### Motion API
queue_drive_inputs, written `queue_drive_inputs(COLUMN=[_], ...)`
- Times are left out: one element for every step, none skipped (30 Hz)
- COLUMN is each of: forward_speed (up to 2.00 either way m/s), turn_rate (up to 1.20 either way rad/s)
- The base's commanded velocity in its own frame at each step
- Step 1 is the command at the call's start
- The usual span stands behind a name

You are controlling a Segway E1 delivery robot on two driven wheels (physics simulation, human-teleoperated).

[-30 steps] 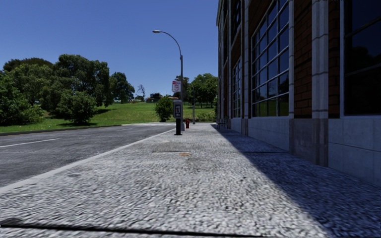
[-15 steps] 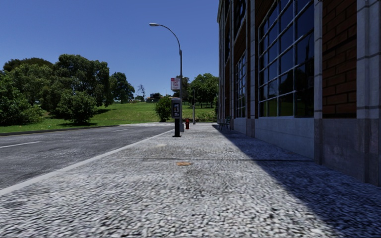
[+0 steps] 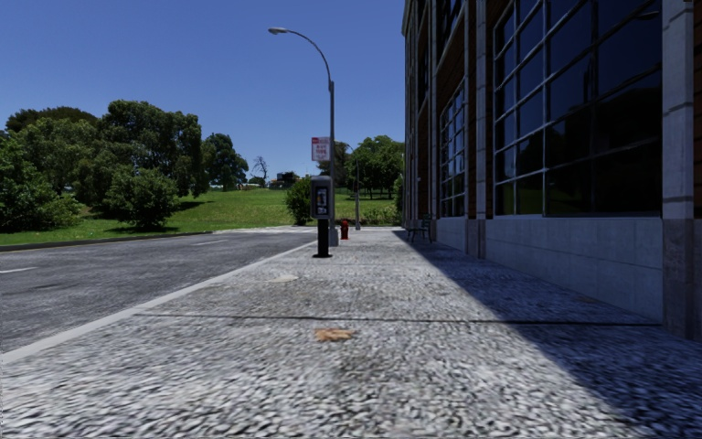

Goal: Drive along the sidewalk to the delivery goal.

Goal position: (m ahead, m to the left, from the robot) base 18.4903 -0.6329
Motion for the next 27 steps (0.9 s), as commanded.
queue_drive_inputs(forward_speed=[2.0, 2.0, 2.0, 2.0, 2.0, 2.0, 2.0, 2.0, 2.0, 2.0, 2.0, 2.0, 2.0, 2.0, 2.0, 2.0, 2.0, 2.0, 2.0, 2.0, 2.0, 2.0, 2.0, 2.0, 2.0, 2.0, 2.0], turn_rate=[0.0, 0.0, 0.0, 0.0, 0.0, 0.0, 0.0, 0.0, 0.0, 0.0, 0.0, 0.0, 0.0, 0.0, 0.0, 0.0, 0.0, 0.0, 0.0, 0.0, 0.0, 0.0, 0.0, 0.0, 0.0, 0.0, 0.0])
